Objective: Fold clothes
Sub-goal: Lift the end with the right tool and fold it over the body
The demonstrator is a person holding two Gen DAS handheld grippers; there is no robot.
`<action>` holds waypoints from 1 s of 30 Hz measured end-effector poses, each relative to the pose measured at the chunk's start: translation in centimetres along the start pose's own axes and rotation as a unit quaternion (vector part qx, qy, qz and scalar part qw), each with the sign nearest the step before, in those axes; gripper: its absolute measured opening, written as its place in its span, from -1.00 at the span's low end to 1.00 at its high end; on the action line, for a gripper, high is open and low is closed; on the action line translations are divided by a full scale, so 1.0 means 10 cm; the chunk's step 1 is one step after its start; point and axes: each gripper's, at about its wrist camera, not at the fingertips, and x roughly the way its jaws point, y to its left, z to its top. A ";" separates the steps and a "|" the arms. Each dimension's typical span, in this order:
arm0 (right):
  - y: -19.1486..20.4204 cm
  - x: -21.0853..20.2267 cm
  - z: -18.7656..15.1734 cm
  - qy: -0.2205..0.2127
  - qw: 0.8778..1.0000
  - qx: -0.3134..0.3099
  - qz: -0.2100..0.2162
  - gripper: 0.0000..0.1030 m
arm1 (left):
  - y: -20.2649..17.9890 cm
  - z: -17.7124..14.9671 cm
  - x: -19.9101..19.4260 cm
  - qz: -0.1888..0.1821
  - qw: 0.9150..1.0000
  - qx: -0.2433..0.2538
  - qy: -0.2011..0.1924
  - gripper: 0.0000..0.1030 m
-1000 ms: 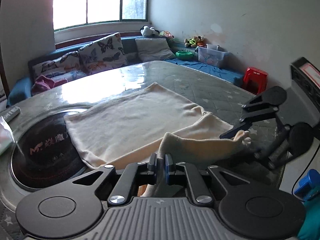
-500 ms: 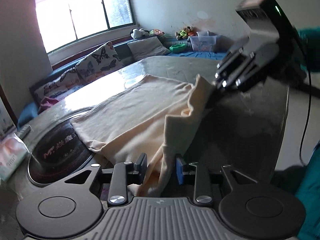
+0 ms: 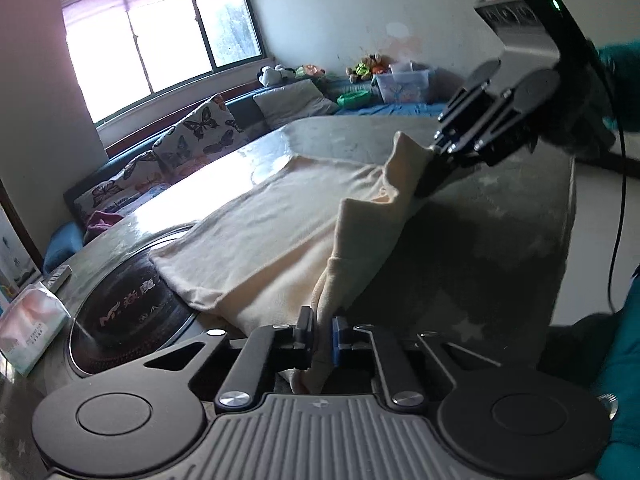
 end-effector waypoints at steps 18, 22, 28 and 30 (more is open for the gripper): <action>0.21 -0.63 0.20 0.001 1.000 -0.015 0.008 -0.82 | 0.20 0.31 -0.36 -0.033 0.996 -0.078 -0.029 -0.81; -0.06 -0.44 0.48 -0.001 1.000 -0.016 0.000 -0.82 | 0.42 0.39 0.03 -0.022 0.996 -0.091 -0.008 -0.81; -0.48 0.06 0.79 0.023 0.999 -0.019 -0.014 -0.84 | 0.75 0.52 0.62 -0.006 0.993 -0.112 0.024 -0.81; -0.62 0.28 0.83 0.036 0.999 -0.012 -0.019 -0.84 | 0.87 0.56 0.81 0.000 0.992 -0.118 0.035 -0.81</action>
